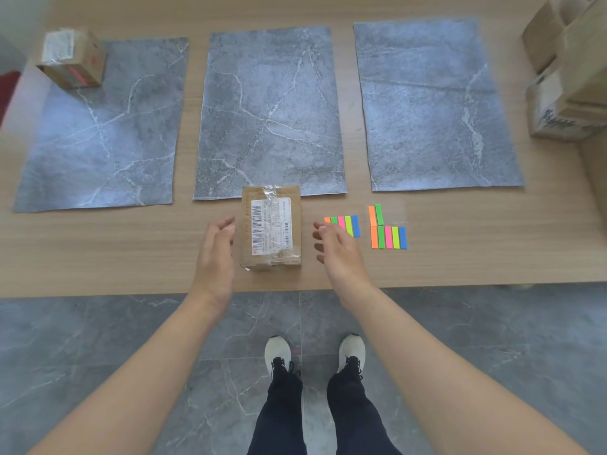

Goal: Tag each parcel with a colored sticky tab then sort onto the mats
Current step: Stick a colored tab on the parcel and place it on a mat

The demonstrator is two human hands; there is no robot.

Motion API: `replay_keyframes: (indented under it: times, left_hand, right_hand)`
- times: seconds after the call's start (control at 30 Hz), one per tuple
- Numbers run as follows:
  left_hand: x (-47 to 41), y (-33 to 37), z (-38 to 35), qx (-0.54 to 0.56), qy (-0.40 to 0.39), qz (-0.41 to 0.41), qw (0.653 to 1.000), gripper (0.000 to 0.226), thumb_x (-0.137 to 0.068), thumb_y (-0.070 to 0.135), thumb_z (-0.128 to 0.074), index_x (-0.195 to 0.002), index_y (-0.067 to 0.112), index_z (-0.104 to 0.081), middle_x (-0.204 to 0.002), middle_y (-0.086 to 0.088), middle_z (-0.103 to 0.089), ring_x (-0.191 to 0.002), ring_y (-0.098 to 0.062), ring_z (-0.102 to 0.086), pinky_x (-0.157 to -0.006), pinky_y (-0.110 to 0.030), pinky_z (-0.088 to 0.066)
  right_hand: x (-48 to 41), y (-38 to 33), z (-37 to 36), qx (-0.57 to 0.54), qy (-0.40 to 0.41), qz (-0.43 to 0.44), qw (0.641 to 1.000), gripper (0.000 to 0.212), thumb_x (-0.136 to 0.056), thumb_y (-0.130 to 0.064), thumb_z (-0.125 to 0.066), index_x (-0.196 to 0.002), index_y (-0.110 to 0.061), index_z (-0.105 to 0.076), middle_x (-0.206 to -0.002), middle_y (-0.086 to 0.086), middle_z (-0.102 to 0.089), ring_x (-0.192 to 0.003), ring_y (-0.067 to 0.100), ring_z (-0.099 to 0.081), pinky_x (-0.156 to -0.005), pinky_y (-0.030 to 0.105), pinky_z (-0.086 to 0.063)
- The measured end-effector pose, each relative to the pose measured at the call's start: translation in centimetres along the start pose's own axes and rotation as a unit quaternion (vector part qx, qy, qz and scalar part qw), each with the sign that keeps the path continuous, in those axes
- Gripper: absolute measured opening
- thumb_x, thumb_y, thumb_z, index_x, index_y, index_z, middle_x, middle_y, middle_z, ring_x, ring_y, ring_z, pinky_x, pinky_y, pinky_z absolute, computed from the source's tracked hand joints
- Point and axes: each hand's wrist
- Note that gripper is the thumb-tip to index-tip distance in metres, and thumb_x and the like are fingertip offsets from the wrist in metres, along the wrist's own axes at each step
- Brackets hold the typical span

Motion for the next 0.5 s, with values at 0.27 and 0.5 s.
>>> replay_keyframes:
  times: [0.27,0.5]
  left_hand:
    - [1.6,3.7,-4.9,-0.099,0.003,-0.316,0.943,0.032,-0.095,0.021,-0.044,-0.120,0.010,-0.062,-0.118,-0.002,-0.060,-0.116,-0.022,-0.057,-0.101,-0.040,-0.046]
    - [1.8,1.6,-12.3,-0.179,-0.053,-0.267,0.945,0.037,-0.092,0.002,-0.047,-0.124,0.003,-0.064,-0.128,-0.003,-0.059,-0.124,-0.011,-0.055,-0.106,-0.025,-0.044]
  right_hand:
    - [-3.6,0.2,6.6,0.142,0.077,0.086,0.983,0.032,-0.096,-0.006,-0.056,-0.119,-0.020,-0.072,-0.106,-0.011,-0.070,-0.091,0.004,-0.066,-0.077,0.016,-0.047]
    - [-8.1,1.0,9.8,0.391,-0.012,0.217,0.895,0.038,-0.084,0.011,-0.066,-0.114,-0.009,-0.078,-0.104,0.008,-0.069,-0.090,0.021,-0.062,-0.088,0.034,-0.051]
Point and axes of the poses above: each hand's wrist, its own x-axis away from the middle knuckle, its own z-axis out of the back of the hand, y = z × x
